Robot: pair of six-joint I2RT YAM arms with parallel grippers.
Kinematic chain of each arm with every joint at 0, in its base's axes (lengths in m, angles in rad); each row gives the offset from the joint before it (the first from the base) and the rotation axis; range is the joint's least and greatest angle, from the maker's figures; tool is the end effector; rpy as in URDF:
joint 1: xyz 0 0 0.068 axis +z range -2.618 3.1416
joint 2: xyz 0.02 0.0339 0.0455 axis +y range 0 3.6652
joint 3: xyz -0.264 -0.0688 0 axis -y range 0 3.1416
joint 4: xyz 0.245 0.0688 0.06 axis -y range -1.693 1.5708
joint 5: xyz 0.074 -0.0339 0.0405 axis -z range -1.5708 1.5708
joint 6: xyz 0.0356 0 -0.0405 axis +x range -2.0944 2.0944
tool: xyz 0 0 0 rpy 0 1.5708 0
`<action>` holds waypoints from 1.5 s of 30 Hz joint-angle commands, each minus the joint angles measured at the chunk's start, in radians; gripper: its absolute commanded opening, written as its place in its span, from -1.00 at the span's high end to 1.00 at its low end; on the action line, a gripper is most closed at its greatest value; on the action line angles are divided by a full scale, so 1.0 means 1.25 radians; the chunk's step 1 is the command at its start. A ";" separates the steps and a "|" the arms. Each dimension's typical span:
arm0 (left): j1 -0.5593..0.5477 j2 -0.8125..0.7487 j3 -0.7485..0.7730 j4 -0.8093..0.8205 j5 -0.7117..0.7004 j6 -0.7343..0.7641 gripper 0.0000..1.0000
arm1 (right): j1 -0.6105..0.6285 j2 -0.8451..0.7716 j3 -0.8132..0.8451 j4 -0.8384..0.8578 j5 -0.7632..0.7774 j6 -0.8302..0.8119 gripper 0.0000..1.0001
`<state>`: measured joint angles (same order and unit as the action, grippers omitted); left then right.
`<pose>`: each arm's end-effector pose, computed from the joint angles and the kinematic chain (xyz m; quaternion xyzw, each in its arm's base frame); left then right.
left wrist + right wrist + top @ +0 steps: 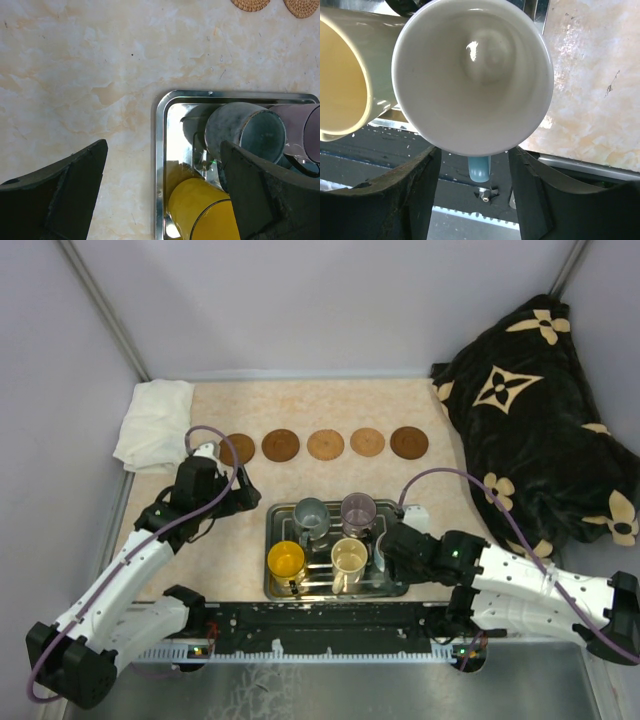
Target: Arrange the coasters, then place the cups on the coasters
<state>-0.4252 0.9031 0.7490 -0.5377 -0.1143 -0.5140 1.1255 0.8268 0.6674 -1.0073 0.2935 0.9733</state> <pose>0.1766 -0.0755 0.2727 -0.0644 0.9015 -0.1461 0.4022 0.0675 0.1175 0.2287 -0.0444 0.9686 0.1008 0.2231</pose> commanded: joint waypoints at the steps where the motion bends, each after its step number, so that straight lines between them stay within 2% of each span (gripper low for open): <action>1: -0.004 0.000 0.000 0.023 -0.008 0.011 -0.99 | 0.007 -0.005 -0.008 0.034 0.043 0.025 -0.11; 17: -0.004 -0.027 -0.017 0.021 -0.027 0.006 -0.99 | 0.007 0.028 -0.041 0.067 0.043 0.016 0.28; 27: -0.004 -0.027 -0.022 0.026 -0.029 0.004 -0.99 | 0.007 0.061 -0.048 0.063 0.071 0.024 0.99; 36: -0.003 -0.024 -0.026 0.036 -0.038 0.006 -0.99 | 0.008 0.078 -0.004 0.033 0.137 0.050 1.00; 45: -0.003 -0.017 -0.032 0.054 -0.038 0.008 -0.99 | 0.008 0.163 0.173 -0.092 0.271 0.057 1.00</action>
<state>-0.4252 0.8845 0.7193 -0.5037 -0.1513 -0.5148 1.1301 0.9924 0.7486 -1.0557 0.4644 1.0248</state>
